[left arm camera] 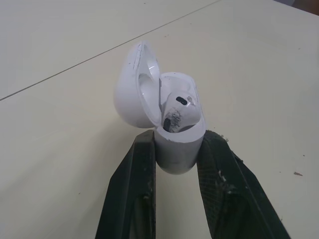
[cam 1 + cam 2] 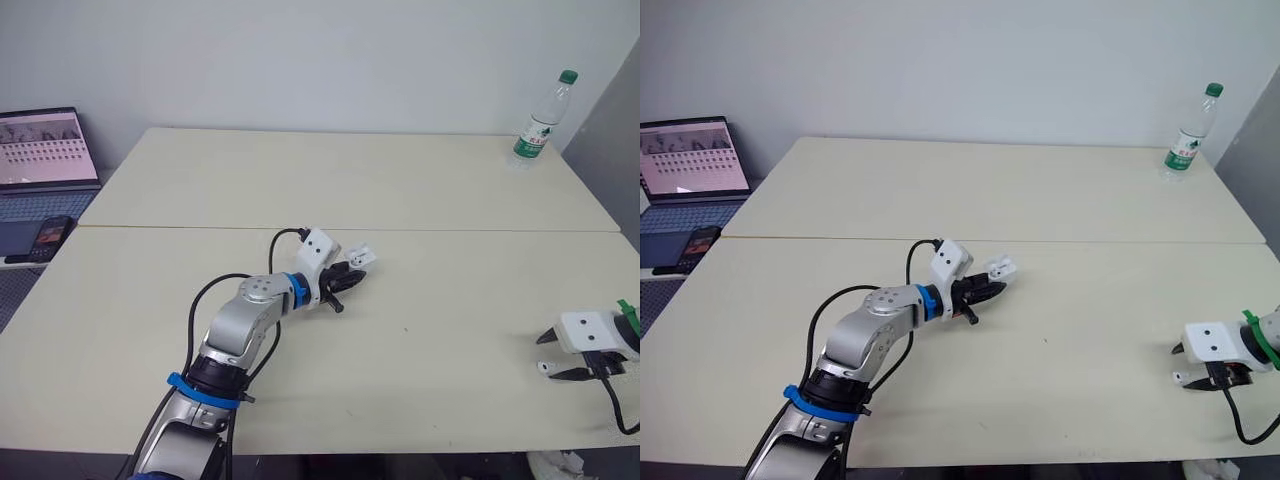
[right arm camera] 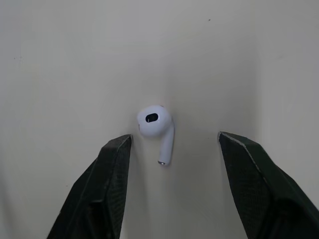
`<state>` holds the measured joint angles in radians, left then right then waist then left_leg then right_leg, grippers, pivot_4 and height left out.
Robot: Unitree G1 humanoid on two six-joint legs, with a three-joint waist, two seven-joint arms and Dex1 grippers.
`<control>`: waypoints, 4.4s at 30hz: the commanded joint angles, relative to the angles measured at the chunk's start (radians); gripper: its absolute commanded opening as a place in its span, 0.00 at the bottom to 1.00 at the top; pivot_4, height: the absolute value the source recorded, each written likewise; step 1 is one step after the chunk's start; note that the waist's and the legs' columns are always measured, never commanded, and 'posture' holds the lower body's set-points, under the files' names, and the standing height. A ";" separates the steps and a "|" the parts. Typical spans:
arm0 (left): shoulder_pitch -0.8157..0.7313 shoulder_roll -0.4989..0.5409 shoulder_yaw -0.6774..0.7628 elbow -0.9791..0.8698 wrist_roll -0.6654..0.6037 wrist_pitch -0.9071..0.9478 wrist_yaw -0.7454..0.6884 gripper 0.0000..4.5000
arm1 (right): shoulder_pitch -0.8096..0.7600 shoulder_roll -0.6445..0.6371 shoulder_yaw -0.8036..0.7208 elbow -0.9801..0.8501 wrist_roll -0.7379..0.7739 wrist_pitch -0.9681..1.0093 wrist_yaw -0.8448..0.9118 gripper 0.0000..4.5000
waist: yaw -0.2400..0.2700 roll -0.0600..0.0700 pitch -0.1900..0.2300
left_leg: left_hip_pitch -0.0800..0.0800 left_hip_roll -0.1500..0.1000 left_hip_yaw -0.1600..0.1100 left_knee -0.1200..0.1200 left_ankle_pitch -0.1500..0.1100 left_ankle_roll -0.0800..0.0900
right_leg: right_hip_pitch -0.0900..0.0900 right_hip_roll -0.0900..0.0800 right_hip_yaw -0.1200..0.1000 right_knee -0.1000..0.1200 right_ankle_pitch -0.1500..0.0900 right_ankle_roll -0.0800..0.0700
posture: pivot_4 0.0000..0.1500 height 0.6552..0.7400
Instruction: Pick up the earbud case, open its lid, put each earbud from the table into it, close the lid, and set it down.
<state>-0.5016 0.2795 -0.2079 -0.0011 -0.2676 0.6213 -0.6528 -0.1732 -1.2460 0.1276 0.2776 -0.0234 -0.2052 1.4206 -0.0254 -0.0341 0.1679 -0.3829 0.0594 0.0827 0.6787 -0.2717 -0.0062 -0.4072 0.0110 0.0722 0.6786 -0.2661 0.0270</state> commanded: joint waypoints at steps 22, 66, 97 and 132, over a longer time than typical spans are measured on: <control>-0.018 -0.013 0.016 -0.018 -0.003 -0.037 -0.016 0.17 | -0.017 -0.010 0.098 -0.527 -0.102 0.929 -0.103 0.64 | -0.005 0.000 0.000 | -0.002 0.000 0.000 -0.001 0.000 0.000 | -0.003 0.001 -0.001 0.000 -0.003 0.003 | 1.00 0.95; -0.083 -0.061 0.000 0.026 -0.014 -0.008 -0.049 0.17 | -0.312 0.571 -0.225 -0.493 0.182 1.106 -0.603 0.08 | -0.005 -0.004 0.003 | -0.014 0.001 -0.001 -0.001 0.000 0.000 | -0.014 0.003 0.000 0.002 0.000 -0.001 | 1.00 0.95; -0.101 -0.081 0.035 -0.055 -0.156 0.068 -0.127 0.17 | -0.204 0.834 -0.232 -0.667 0.452 0.809 -0.733 0.08 | -0.004 -0.003 0.003 | -0.016 0.000 -0.002 -0.001 0.000 0.000 | -0.015 0.002 -0.002 0.001 0.000 0.000 | 1.00 0.95; -0.072 -0.045 0.009 -0.042 -0.156 0.005 -0.188 0.17 | -0.307 0.719 -0.378 -0.566 0.778 1.035 -0.725 1.00 | -0.005 -0.003 0.003 | -0.016 0.001 -0.002 0.000 0.000 0.000 | -0.015 0.002 -0.001 0.002 0.000 0.000 | 1.00 0.95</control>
<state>-0.5685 0.2325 -0.1912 -0.0117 -0.4188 0.6581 -0.8156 -0.4517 -0.5097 -0.1922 -0.2886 0.6650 0.7623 0.6934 -0.0301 -0.0375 0.1708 -0.3986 0.0602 0.0811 0.6783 -0.2718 -0.0064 -0.4222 0.0131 0.0709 0.6803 -0.2658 0.0265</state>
